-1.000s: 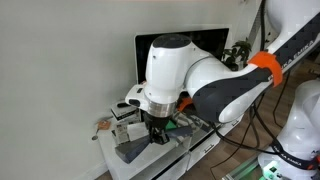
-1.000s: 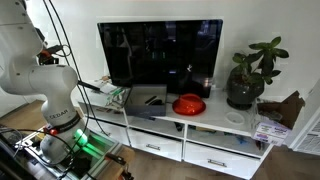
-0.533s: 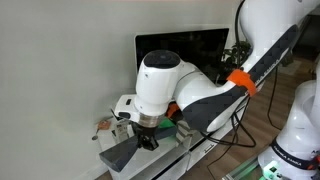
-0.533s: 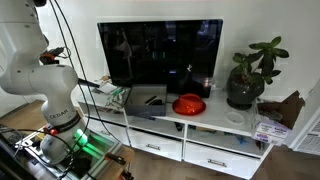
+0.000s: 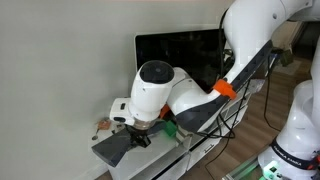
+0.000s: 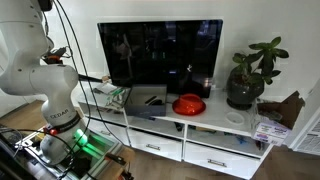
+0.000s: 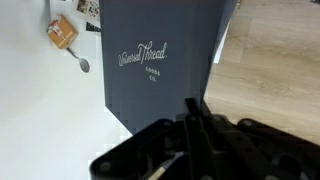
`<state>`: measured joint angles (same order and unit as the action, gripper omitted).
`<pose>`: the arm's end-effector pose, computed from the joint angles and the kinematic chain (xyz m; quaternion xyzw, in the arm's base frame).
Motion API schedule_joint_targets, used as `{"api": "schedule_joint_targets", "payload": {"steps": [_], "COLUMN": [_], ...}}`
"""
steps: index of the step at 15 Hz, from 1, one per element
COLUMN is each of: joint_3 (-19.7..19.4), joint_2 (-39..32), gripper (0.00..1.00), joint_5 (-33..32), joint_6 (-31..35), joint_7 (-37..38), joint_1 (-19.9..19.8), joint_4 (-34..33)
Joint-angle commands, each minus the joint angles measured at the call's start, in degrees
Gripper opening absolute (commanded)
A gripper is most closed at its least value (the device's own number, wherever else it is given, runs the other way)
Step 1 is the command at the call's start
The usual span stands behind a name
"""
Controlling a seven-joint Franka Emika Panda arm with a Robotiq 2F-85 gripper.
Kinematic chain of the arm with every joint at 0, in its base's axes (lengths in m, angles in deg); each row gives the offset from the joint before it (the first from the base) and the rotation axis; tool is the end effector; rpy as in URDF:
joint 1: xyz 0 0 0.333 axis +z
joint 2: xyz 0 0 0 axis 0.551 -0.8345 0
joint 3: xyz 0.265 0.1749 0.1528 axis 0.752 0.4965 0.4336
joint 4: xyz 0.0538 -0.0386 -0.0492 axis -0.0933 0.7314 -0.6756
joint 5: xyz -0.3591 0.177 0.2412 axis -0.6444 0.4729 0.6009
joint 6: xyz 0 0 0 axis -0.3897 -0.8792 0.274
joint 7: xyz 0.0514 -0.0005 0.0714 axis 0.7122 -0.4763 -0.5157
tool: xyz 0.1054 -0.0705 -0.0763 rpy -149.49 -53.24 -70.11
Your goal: Remove the lid from the shoe box and put it on the left of the television stand
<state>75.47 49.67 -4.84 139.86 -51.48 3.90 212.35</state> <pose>0.2892 0.5855 0.2544 0.5735 0.7946 0.1633 0.1144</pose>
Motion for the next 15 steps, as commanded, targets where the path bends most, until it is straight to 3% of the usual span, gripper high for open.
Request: {"api": "schedule_joint_targets", "payload": {"steps": [1, 8, 15], "joint_3": [-2.54, -7.4, -9.07], "joint_2": [-3.14, -7.74, -11.59], "gripper": [0.01, 0.01, 0.01], "joint_5": [-6.15, -19.42, -27.39], "joint_6": [-0.55, -2.76, -4.96], "joint_7": [4.4, 17.18, 26.36], "joint_1": [2.52, 6.24, 7.62], "joint_4": [-2.74, -6.2, -7.67]}}
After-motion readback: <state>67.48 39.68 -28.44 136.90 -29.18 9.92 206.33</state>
